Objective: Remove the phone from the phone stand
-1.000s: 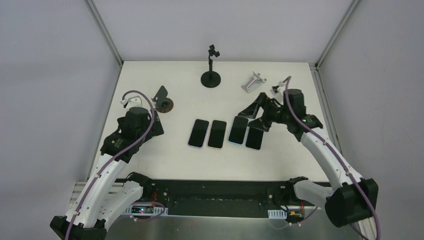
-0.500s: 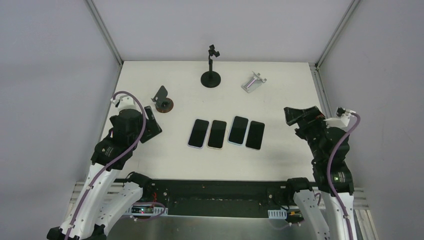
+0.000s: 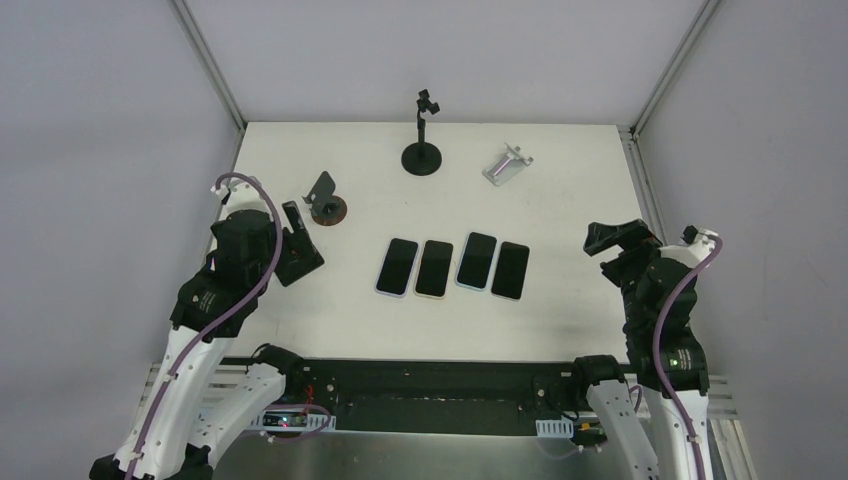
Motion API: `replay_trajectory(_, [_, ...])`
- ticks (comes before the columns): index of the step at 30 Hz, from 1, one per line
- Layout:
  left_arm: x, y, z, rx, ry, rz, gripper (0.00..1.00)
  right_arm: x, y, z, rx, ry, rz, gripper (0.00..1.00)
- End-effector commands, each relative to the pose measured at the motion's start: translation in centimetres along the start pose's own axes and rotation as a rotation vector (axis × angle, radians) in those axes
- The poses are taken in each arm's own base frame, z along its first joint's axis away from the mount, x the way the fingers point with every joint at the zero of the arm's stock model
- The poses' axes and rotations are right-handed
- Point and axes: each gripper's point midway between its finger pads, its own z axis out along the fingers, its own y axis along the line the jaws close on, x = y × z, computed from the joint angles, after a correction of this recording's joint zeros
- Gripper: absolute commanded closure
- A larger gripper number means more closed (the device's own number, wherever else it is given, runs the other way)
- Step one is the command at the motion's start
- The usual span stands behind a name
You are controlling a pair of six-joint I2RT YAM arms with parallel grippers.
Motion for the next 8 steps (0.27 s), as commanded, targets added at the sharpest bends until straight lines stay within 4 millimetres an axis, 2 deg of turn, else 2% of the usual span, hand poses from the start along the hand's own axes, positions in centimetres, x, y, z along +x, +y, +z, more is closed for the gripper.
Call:
replay_trajectory(1, [-1.29, 0.21, -0.5, -0.012, -0.029, 0.01, 0.0, -0.32, -0.38, 0.36, 0.027, -0.011, -0.025, 0.01])
replay_trajectory(8, [-0.86, 0.5, -0.23, -0.043, 0.001, 0.01, 0.0, -0.28, -0.24, 0.6, 0.025, -0.003, -0.038, 0.01])
